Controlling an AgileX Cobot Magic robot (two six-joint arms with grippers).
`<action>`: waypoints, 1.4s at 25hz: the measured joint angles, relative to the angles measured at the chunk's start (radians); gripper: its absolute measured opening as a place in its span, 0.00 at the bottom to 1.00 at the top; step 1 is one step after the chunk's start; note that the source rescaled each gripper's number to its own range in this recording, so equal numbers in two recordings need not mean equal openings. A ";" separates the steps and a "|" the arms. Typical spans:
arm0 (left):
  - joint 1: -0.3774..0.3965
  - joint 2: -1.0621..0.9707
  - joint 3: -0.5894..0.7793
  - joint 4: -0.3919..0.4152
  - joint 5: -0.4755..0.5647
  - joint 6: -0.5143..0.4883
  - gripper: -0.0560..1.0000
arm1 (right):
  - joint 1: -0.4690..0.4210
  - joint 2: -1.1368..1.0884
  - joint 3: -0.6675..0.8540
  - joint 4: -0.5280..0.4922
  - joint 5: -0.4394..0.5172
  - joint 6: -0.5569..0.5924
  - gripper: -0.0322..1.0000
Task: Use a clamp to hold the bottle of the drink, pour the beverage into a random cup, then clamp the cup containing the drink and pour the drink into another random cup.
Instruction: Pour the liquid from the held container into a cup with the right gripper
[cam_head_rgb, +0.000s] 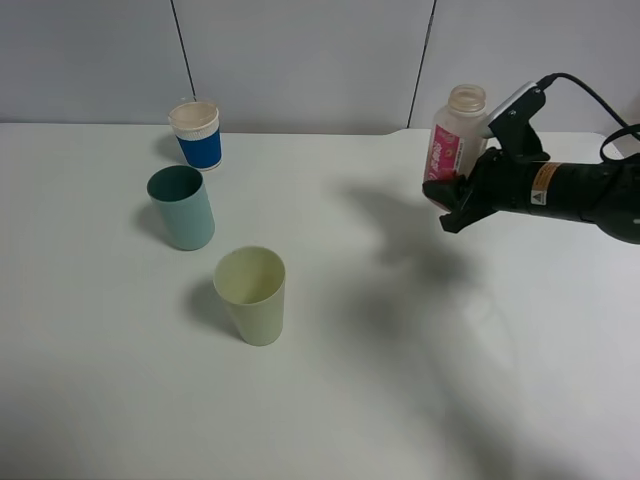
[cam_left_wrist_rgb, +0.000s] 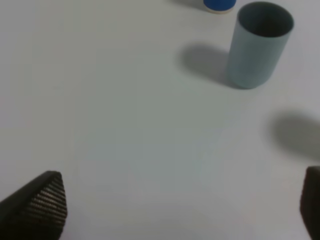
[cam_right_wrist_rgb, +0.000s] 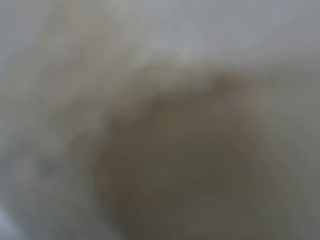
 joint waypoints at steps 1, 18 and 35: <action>0.000 0.000 0.000 0.000 0.000 0.000 0.95 | 0.014 -0.001 0.000 0.001 0.003 0.000 0.08; 0.000 0.000 0.000 0.000 0.000 0.000 0.95 | 0.218 -0.001 -0.134 0.034 0.162 0.000 0.07; 0.000 0.000 0.000 0.000 0.000 0.000 0.95 | 0.397 -0.001 -0.193 0.025 0.266 0.004 0.07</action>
